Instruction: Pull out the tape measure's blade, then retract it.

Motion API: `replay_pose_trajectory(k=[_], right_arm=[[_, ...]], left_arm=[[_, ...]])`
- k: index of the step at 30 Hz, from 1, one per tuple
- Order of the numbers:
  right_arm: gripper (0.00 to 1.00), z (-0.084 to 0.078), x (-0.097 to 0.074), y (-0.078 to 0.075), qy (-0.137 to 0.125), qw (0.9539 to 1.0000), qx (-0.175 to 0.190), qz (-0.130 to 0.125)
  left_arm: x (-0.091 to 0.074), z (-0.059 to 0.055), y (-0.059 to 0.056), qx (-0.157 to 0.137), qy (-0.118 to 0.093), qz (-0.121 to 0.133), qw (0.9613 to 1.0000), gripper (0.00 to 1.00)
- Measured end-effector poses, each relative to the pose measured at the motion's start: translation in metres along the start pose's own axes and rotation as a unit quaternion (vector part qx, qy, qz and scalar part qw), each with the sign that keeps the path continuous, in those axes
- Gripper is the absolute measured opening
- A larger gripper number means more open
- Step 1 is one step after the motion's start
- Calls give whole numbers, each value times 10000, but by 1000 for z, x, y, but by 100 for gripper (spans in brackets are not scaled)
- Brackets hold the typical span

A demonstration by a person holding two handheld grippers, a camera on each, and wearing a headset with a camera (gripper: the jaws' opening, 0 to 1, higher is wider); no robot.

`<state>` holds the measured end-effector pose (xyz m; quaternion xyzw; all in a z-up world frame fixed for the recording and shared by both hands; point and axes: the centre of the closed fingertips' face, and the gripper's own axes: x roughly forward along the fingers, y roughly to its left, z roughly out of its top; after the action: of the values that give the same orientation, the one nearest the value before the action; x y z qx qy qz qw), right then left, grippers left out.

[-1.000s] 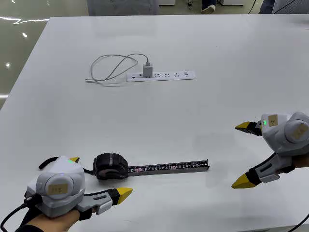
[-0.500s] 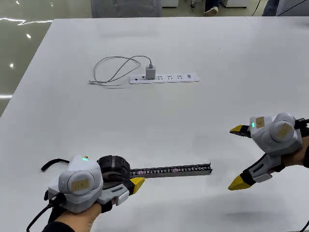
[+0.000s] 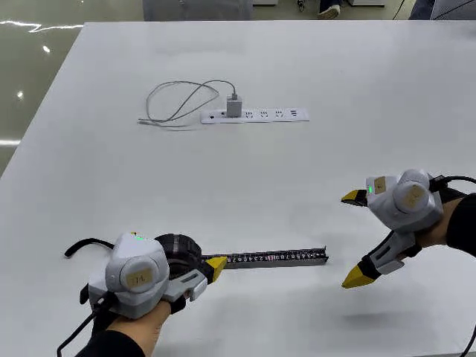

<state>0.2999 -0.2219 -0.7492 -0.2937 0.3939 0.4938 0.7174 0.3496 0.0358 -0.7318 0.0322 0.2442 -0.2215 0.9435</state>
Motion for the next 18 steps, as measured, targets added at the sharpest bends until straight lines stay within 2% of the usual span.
replay_pose_trajectory(k=[4,7,8,11,16,18], right_arm=[[99,0,5,0,99,9999,-54,53],[99,-1,11,-1,157,9998,-102,122],[99,-2,13,-2,166,9997,-122,140],[99,-4,19,-6,193,9996,-121,165],[99,-5,28,-6,243,9992,-233,229],[99,-5,31,-5,236,9987,-370,269]], left_arm=[[2,0,1,-25,-148,77,9999,99],[2,1,5,-91,-229,238,9994,99],[2,-1,9,-54,-213,367,9991,99],[3,-1,14,-96,-286,480,9984,99],[2,-5,22,-264,-308,647,9971,99],[3,-8,21,-160,-225,603,9978,99]])
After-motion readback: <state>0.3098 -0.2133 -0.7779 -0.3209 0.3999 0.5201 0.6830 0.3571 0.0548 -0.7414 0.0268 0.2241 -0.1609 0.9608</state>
